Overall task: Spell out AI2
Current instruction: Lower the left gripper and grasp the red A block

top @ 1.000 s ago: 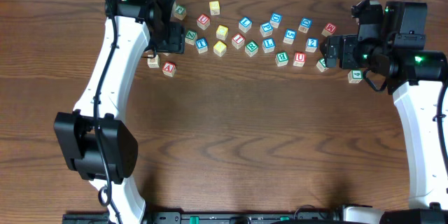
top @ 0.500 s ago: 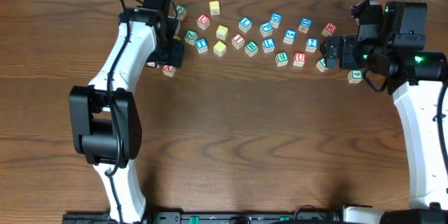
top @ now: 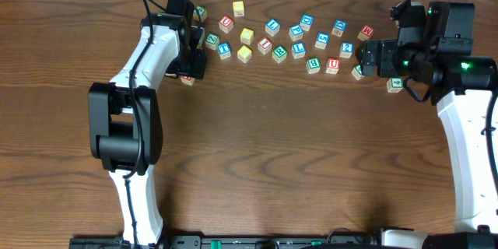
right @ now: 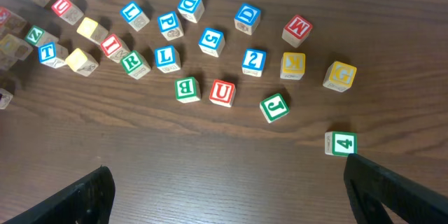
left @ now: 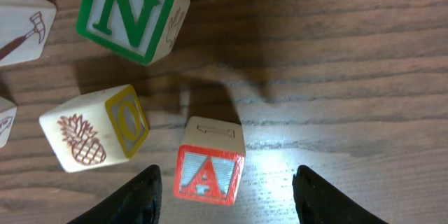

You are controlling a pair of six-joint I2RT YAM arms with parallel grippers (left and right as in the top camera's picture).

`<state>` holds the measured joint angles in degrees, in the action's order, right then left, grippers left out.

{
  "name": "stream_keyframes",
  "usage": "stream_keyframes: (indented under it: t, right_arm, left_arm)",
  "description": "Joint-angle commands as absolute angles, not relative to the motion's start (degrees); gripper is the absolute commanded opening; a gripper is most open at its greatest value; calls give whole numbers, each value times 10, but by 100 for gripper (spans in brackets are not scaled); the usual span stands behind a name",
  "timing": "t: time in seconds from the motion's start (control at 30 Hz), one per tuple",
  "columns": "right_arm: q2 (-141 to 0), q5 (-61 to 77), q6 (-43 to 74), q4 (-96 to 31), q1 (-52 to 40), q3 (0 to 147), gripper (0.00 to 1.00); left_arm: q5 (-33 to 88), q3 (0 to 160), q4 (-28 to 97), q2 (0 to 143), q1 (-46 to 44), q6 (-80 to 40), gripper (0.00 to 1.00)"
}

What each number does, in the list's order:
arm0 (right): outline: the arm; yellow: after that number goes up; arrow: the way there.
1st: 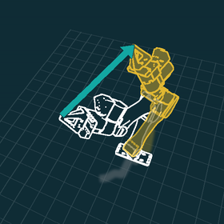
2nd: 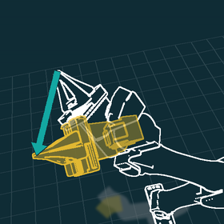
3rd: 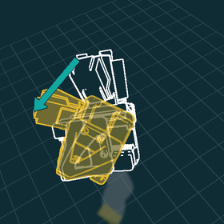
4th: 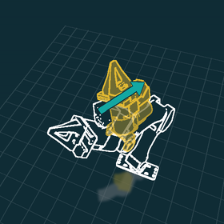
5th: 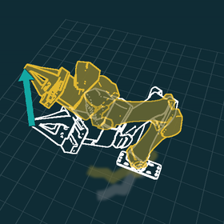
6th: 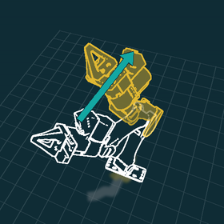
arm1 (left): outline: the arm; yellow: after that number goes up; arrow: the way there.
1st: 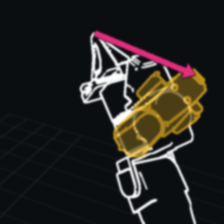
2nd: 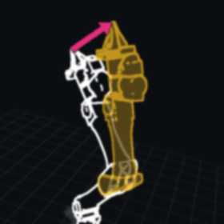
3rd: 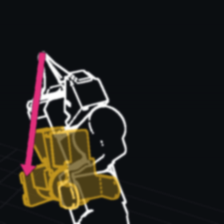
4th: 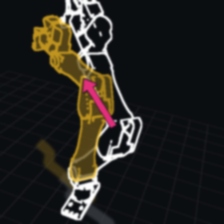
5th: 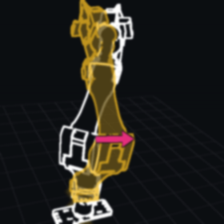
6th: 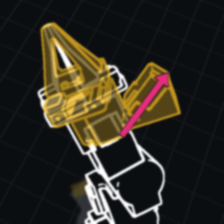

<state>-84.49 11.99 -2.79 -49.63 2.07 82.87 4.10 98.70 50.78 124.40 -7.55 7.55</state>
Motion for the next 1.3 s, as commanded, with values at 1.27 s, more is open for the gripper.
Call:
stream_keyframes:
  t: [1.27]
  right_arm:
    - [-843,117,-35,-497,18,842,99]
  left_arm:
    - [34,931,463,1237,-80,-53,26]
